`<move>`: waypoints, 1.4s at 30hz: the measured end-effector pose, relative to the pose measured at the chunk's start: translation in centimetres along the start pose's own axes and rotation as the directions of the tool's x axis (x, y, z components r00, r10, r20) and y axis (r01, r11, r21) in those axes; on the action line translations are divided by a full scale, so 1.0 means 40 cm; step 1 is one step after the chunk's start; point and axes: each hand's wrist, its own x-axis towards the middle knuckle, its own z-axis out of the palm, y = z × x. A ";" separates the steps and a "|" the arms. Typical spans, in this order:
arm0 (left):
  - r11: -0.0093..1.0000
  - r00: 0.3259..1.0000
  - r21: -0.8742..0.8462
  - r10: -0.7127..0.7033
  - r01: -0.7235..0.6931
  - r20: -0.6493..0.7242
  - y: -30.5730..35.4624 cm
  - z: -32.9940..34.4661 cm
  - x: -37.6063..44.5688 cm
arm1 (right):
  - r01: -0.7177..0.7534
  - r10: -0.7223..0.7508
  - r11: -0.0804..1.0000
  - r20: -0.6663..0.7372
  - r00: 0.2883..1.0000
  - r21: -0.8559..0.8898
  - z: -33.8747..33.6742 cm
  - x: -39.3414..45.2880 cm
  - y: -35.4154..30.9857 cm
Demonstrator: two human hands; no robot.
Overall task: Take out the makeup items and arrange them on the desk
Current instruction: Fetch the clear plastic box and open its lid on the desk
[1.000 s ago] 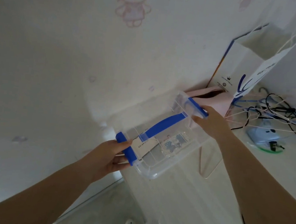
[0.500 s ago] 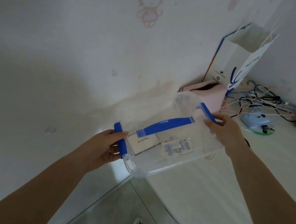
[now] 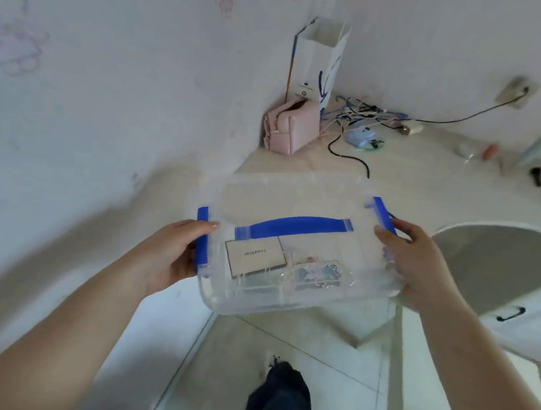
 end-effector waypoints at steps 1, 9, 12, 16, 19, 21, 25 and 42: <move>0.999 1.000 0.030 -0.010 0.009 0.023 -0.013 0.003 -0.028 | -0.004 0.005 1.000 -0.034 0.999 0.021 -0.023 -0.067 0.027; 0.946 0.953 0.314 -0.170 0.086 0.253 -0.130 0.115 -0.247 | -0.124 0.171 0.977 -0.285 0.943 0.175 -0.223 -0.523 0.211; 0.938 0.939 0.342 -0.167 0.057 0.301 -0.185 0.172 -0.358 | -0.110 0.180 0.972 -0.357 0.917 0.206 -0.291 -0.658 0.266; 0.940 0.937 0.341 -0.133 0.016 0.322 -0.266 0.215 -0.529 | -0.063 0.162 0.966 -0.394 0.905 0.252 -0.378 -0.839 0.342; 0.944 0.933 0.329 -0.108 -0.011 0.342 -0.351 0.249 -0.676 | -0.054 0.164 0.960 -0.397 0.903 0.274 -0.463 -0.990 0.401; 0.937 0.917 0.348 -0.127 -0.014 0.378 -0.413 0.278 -0.771 | -0.065 0.174 0.960 -0.400 0.900 0.272 -0.532 -1.098 0.444; 0.919 0.885 0.395 -0.172 -0.014 0.432 -0.519 0.341 -0.917 | -0.064 0.187 0.960 -0.453 0.872 0.274 -0.668 -1.292 0.512; 0.800 0.554 0.585 -0.429 -0.133 0.713 -0.818 0.950 -1.166 | 0.029 0.334 0.904 -0.747 0.575 0.427 -1.160 -1.764 0.740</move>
